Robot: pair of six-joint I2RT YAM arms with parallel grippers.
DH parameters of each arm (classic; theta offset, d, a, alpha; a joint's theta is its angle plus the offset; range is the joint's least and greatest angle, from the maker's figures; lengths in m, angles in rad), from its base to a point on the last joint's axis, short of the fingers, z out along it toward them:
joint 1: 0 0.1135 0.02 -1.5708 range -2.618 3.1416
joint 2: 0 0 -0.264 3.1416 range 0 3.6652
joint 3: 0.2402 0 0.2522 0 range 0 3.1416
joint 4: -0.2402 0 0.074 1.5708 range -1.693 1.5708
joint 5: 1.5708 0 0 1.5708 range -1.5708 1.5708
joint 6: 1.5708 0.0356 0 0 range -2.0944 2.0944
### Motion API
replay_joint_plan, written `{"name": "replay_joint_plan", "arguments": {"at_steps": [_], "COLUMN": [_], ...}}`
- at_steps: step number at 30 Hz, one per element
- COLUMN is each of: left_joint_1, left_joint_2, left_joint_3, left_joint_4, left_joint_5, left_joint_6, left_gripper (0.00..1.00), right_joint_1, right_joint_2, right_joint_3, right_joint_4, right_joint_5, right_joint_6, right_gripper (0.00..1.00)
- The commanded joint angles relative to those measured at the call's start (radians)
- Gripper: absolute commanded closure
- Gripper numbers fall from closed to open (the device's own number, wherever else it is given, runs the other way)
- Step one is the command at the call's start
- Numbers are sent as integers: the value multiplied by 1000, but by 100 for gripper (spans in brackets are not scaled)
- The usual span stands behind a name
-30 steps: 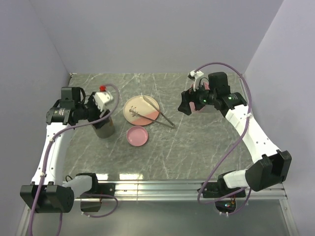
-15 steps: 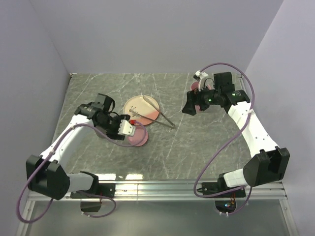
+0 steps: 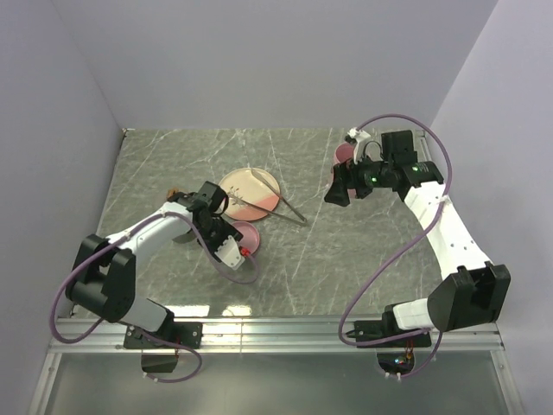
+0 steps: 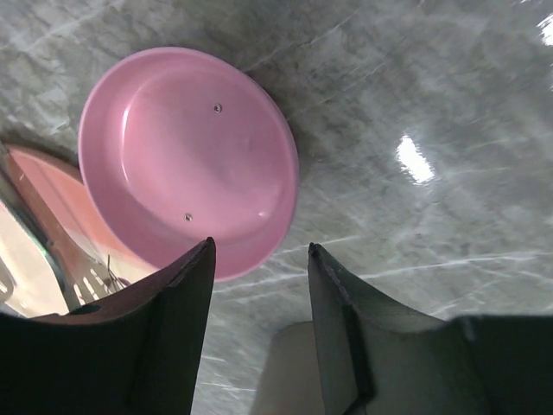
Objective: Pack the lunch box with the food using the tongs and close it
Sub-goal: Pick up the box lid from the center of the board.
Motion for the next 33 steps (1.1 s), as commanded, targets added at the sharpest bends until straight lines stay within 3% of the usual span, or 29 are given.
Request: {"name": "replay_joint_plan", "arguments": {"at_steps": [1, 12, 18, 19, 23, 26, 29, 30, 32, 33], "left_joint_1": [-24, -77, -105, -111, -134, -154, -154, -151, -139, -137], "left_joint_2": [27, 101, 99, 87, 38, -26, -73, -82, -100, -109], "left_joint_3": [-1, -37, -70, -70, -15, 57, 168, 199, 281, 301], "left_joint_4": [49, 62, 102, 107, 58, 3, -4, 9, 38, 67], "left_joint_5": [-42, -130, -107, -93, -3, 121, 285, 325, 454, 483], "left_joint_6": [67, 75, 14, -2, -102, -210, -431, -591, -722, -873], "left_gripper": [48, 62, 78, 86, 95, 100, 100, 100, 100, 100], "right_joint_1": [-18, -55, -68, -71, -77, -81, -91, -94, -109, -115], "right_joint_2": [-41, -53, -68, -76, -83, -77, -80, -83, -88, -88], "right_joint_3": [-18, -31, -42, -43, -43, -26, -9, 0, 12, 24], "right_joint_4": [10, 2, 8, 13, 26, 45, 88, 106, 160, 202], "right_joint_5": [-19, -34, -33, -33, -37, -54, -53, -52, -56, -57], "right_joint_6": [-21, -35, -29, -27, -13, 14, 60, 91, 140, 160], "right_gripper": [0, 0, 0, 0, 0, 0, 0, 0, 0, 0]}}
